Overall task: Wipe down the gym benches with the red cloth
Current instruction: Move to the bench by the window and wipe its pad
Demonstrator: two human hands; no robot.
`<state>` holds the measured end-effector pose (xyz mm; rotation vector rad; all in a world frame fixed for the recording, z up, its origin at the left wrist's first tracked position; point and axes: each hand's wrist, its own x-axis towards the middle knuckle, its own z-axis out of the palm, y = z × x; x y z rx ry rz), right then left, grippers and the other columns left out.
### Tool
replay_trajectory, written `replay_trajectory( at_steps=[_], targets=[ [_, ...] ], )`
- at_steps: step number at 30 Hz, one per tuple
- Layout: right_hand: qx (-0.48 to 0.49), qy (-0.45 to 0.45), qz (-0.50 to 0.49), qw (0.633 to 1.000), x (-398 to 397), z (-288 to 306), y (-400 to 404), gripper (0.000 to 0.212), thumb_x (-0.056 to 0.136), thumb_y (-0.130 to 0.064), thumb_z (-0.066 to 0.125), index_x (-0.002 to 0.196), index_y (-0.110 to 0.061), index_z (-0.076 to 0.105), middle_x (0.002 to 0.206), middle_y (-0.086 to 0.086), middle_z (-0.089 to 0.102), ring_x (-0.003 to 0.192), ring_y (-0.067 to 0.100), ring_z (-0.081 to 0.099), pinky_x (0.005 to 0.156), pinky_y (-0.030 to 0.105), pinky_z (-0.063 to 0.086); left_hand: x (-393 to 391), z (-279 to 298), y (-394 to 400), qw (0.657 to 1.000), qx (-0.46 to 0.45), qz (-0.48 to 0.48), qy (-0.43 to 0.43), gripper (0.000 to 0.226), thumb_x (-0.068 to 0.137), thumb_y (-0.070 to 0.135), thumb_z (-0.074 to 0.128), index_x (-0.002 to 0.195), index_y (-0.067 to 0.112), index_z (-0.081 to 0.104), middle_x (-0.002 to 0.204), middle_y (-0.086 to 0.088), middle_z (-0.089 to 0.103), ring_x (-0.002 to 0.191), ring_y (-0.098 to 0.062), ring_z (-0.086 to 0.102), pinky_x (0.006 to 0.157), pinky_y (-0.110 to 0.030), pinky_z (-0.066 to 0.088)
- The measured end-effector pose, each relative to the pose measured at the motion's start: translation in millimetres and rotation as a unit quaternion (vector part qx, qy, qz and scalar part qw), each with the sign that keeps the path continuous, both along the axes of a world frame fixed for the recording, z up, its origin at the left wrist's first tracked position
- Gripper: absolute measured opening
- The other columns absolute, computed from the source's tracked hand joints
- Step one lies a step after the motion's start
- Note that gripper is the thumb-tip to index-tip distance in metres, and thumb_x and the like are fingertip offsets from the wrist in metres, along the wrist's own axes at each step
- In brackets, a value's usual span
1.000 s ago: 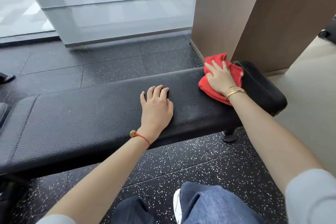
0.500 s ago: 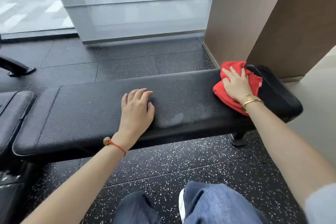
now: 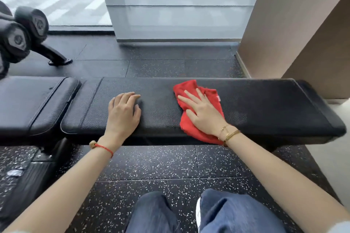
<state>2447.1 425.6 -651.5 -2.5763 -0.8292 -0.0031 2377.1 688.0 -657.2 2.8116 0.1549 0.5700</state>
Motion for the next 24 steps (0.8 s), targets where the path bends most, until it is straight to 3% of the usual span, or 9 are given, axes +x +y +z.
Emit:
replay_trajectory(
  at_steps=[4,8,15,18,24],
  targets=[
    [-0.003,0.009,-0.113,0.994,13.2,1.8,-37.2,0.05,0.097,-0.025,0.041,0.146,-0.032,0.037,0.16,-0.004,0.022,0.15,0.03,0.003,0.122,0.044,0.0,-3.9,0.2,23.8,1.0,0.007,0.018,-0.017,0.033,0.091,0.014,0.055,0.124,0.012,0.061,0.13,-0.008,0.059,0.125,-0.03,0.049,0.109,-0.047,0.033],
    [-0.037,0.035,-0.191,0.98,35.2,10.2,-13.4,0.051,0.098,-0.029,0.035,0.149,-0.031,0.031,0.162,-0.002,0.016,0.149,0.033,-0.003,0.121,0.048,-0.003,-10.9,-0.3,50.7,0.998,-0.002,0.057,-0.01,0.032,0.09,0.013,0.056,0.122,0.011,0.062,0.129,-0.009,0.06,0.125,-0.032,0.049,0.106,-0.049,0.033],
    [-0.055,0.022,-0.026,0.998,0.8,15.1,99.6,0.053,0.098,-0.027,0.037,0.15,-0.029,0.029,0.162,0.0,0.014,0.149,0.034,-0.005,0.121,0.048,-0.006,-17.9,-0.7,81.0,0.997,-0.002,0.077,-0.002,0.033,0.091,0.019,0.05,0.12,0.01,0.063,0.127,-0.011,0.061,0.122,-0.033,0.05,0.102,-0.048,0.037],
    [-0.044,0.002,0.038,0.998,-26.4,9.9,106.4,0.053,0.097,-0.026,0.042,0.149,-0.03,0.031,0.161,-0.003,0.017,0.15,0.031,-0.002,0.121,0.048,-0.002,-18.2,-0.5,84.0,0.997,-0.01,0.074,0.004,0.037,0.09,0.023,0.045,0.12,0.011,0.062,0.129,-0.01,0.06,0.123,-0.032,0.049,0.103,-0.048,0.036],
    [-0.009,0.003,0.009,1.0,-43.6,7.1,74.1,0.051,0.098,-0.024,0.042,0.148,-0.031,0.034,0.16,-0.005,0.021,0.15,0.027,0.001,0.122,0.045,0.0,-19.9,-3.6,82.0,0.997,-0.019,0.073,0.016,0.048,0.086,0.029,0.036,0.125,0.011,0.058,0.133,-0.01,0.055,0.128,-0.031,0.043,0.108,-0.048,0.03]
  ],
)
